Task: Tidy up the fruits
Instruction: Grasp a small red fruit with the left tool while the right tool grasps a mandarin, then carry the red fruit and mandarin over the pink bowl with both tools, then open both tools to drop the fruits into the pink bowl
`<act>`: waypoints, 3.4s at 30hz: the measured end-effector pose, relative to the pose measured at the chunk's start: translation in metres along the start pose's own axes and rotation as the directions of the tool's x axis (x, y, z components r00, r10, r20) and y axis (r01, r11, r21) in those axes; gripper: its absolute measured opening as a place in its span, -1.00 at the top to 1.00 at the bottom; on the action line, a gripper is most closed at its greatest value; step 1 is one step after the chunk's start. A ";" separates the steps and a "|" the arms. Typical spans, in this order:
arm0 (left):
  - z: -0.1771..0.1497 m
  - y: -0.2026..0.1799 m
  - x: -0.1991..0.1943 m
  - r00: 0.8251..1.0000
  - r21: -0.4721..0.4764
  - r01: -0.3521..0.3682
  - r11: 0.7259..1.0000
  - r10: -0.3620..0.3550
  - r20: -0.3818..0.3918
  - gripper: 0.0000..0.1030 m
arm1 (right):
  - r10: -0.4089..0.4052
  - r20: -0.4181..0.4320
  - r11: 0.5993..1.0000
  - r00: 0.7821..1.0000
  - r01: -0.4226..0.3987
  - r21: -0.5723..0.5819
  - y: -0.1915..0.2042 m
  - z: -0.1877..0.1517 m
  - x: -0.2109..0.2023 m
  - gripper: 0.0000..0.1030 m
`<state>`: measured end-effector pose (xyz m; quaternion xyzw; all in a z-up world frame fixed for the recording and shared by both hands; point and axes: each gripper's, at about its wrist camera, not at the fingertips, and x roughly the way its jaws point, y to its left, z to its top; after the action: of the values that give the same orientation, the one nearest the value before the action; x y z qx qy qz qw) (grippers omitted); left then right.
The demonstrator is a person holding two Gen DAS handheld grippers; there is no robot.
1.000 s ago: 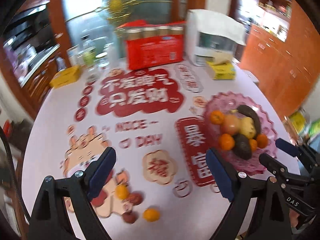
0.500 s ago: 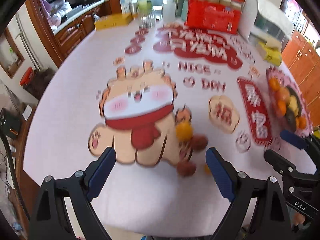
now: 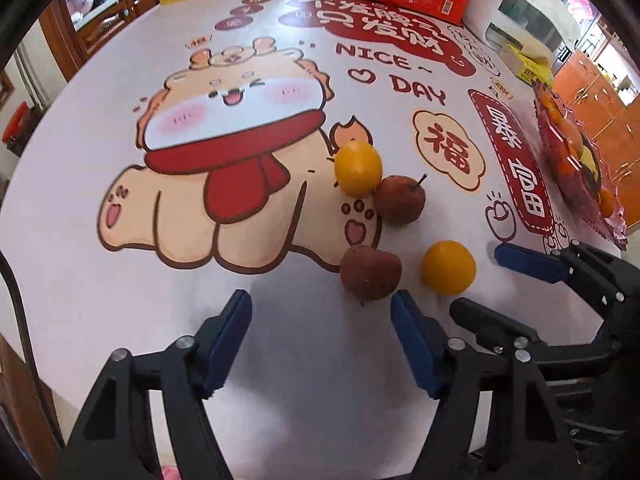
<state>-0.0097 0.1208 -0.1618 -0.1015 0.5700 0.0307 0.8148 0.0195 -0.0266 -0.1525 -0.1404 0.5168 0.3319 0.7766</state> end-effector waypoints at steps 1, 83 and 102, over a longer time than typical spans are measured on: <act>0.000 0.001 0.001 1.000 -0.004 0.012 1.000 -0.012 -0.001 -0.34 | -0.002 0.001 1.000 1.000 0.002 -0.007 0.001 0.000 0.002 -0.09; 0.154 -0.331 0.004 0.989 0.616 0.117 0.779 -0.149 0.000 0.44 | -0.525 0.064 0.692 0.849 0.382 0.612 -0.283 -0.047 -0.170 0.44; 0.156 -0.330 0.019 0.994 0.622 0.095 0.777 -0.105 -0.020 -0.22 | -0.470 0.021 0.696 0.882 0.356 0.624 -0.286 -0.044 -0.145 0.08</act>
<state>0.1954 -0.1723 -0.0855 0.1431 0.5356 -0.2015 0.8075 0.1418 -0.3167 -0.0776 0.0318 0.4780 -0.0226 0.8775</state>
